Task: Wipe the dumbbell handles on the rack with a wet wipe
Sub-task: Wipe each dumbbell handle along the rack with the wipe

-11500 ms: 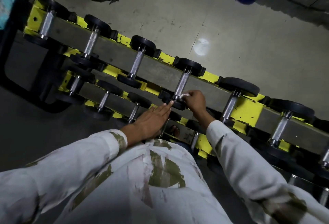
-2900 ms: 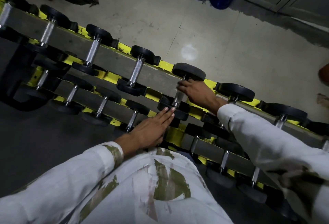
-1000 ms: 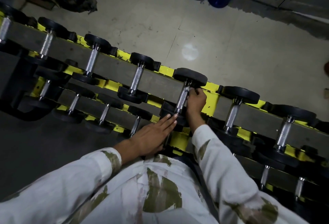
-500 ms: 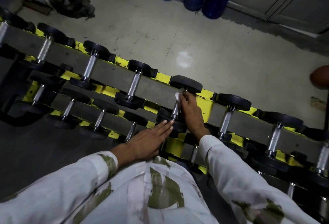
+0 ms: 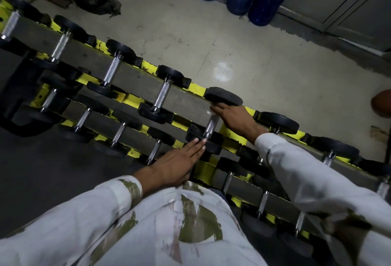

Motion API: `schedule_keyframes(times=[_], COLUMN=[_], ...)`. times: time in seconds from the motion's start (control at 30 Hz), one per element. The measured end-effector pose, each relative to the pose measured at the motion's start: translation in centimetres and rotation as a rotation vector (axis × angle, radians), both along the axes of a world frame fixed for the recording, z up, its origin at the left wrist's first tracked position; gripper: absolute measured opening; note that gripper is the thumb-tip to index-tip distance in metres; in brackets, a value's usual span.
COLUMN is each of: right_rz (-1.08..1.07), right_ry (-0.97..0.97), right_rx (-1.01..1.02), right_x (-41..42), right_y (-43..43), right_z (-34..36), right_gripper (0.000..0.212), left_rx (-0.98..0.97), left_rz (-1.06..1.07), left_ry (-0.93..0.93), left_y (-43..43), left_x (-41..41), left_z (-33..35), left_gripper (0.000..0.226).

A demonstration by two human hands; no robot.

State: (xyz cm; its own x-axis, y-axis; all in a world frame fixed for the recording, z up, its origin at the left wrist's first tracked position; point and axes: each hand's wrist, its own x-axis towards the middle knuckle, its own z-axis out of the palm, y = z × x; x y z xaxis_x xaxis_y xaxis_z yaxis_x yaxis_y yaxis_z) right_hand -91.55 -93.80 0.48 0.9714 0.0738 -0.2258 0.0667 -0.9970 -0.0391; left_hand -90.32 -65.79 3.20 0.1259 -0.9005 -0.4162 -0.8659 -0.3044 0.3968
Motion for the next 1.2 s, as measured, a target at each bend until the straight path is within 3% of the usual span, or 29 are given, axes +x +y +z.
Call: schedule_keyframes(times=[0.07,0.23,0.4,0.53,0.73,0.83,0.97,1.07,1.2], right_rz=[0.007,0.281,0.145,0.278,0.251,0.297,0.285,0.149,-0.492], right_ry=[0.027,0.207,0.056,0.241,0.216,0.319,0.133,-0.003,-0.053], right_rx=[0.006,-0.012,-0.063,0.045,-0.17,-0.059,0.089,0.181,0.468], right_x=[0.3,0.2,0.3,-1.0,1.0,0.6,-0.2,-3.2,-5.9], right_y=[0.9,3.9,2.0,4.8,5.5,6.0,4.2,4.4,5.1], right_z=[0.0,0.0,0.7,-0.3,0.3,0.1,0.5,-1.0,-3.5], right_gripper=[0.045,0.033,0.038,0.03,0.024,0.022,0.018,0.011,0.007], left_rx=[-0.003,-0.006,-0.008,-0.009,0.002,0.016,0.024,0.029,0.018], left_rz=[0.007,0.042,0.093,0.127,0.163,0.157,0.126,0.083,0.04], left_ry=[-0.008,-0.026,-0.022,-0.041,-0.076,-0.089,-0.105,-0.112,-0.119], left_y=[-0.1,-0.3,-0.5,-0.8,-1.0,-1.2,-1.0,-0.9,-0.7], left_x=[-0.1,-0.9,-1.9,-2.6,-3.5,-3.9,-3.6,-2.8,-2.0], left_z=[0.0,0.2,0.0,0.2,0.1,0.1,0.0,0.2,-0.1], left_gripper=[0.093,0.092,0.092,0.093,0.094,0.095,0.096,0.092,0.09])
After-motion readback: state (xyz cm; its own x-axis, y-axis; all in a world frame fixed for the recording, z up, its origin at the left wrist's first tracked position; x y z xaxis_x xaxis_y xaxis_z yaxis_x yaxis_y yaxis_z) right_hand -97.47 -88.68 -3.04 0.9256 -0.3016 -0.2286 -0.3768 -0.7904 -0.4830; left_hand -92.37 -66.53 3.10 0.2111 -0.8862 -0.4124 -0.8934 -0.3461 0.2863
